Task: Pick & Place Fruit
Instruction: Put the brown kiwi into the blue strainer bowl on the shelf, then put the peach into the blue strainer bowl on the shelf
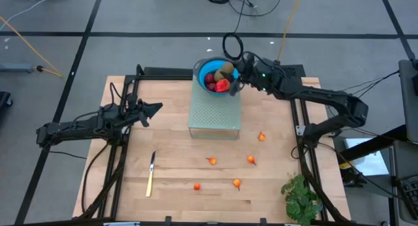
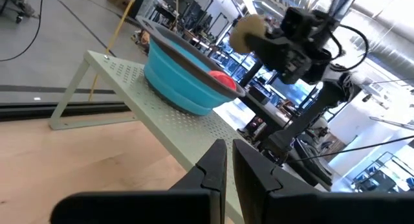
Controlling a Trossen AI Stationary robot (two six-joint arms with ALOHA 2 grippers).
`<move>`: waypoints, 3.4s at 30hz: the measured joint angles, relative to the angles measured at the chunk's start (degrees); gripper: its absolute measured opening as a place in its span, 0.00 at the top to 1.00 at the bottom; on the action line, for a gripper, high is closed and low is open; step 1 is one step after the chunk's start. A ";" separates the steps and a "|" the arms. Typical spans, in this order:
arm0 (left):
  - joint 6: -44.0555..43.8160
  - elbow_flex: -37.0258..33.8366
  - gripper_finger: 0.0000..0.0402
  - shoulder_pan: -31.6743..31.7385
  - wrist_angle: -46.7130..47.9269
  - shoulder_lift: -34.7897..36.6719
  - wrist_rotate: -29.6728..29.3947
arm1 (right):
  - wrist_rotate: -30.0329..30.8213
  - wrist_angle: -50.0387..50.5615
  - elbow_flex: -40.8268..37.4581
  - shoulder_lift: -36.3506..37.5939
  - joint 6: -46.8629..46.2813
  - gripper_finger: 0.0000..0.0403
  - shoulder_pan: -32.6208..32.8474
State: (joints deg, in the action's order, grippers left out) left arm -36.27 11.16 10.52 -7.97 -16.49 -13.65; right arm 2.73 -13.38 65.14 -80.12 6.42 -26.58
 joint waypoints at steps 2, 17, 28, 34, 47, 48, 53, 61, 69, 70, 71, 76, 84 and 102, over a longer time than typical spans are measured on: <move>-0.01 0.00 0.94 -0.02 -0.02 0.02 0.00 | -1.06 -0.16 0.00 -1.20 -1.34 0.47 -1.25; 0.04 0.00 0.94 0.00 -0.01 0.02 0.00 | -6.00 -0.06 -0.02 -6.06 -5.38 0.47 -4.64; 0.57 0.00 0.94 0.00 -0.02 0.01 -0.01 | -5.83 5.20 -0.07 -4.95 -5.38 0.47 -4.62; 0.55 0.00 0.94 0.00 0.00 0.01 -0.02 | -5.80 5.87 -0.07 -4.57 -5.38 0.46 -4.46; 0.52 0.00 0.94 0.00 -0.01 0.00 -0.02 | -5.82 5.25 -0.07 -4.59 -5.36 0.36 -4.46; 0.52 0.00 0.94 0.00 -0.02 0.02 0.00 | -5.82 4.93 -0.07 -4.59 -5.36 0.35 -4.46; 0.50 0.00 0.94 0.00 -0.02 0.01 -0.02 | -5.80 4.36 -0.07 -4.28 -5.34 0.33 -4.46; 1.73 0.00 0.94 0.00 0.00 0.00 -0.02 | -5.69 3.74 -0.07 -0.31 -4.79 0.33 -4.46; 1.72 0.00 0.94 0.00 -0.01 0.01 -0.02 | -5.80 7.90 -0.07 7.04 -4.43 0.38 -2.72; 1.74 0.00 0.94 0.00 -0.01 0.02 -0.02 | -5.80 8.77 -0.07 8.03 -4.12 0.40 -2.05; 1.78 0.00 0.94 0.00 -0.02 0.01 -0.02 | -5.80 9.49 -0.07 8.94 -3.97 0.41 -1.31; 1.90 0.00 0.94 0.00 0.00 0.00 -0.02 | -5.78 15.25 -0.07 12.93 -3.81 0.53 2.95; 1.92 0.00 0.94 -0.02 0.00 0.01 -0.02 | -5.81 23.55 -0.09 17.56 -3.81 0.76 9.92; 1.54 0.00 0.94 0.00 0.00 0.01 0.00 | -5.87 37.06 -5.09 27.49 -10.49 1.00 22.85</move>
State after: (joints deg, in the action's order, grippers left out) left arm -34.73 11.16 10.52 -7.97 -16.48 -13.65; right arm -3.14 23.68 60.06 -52.63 -4.07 -3.73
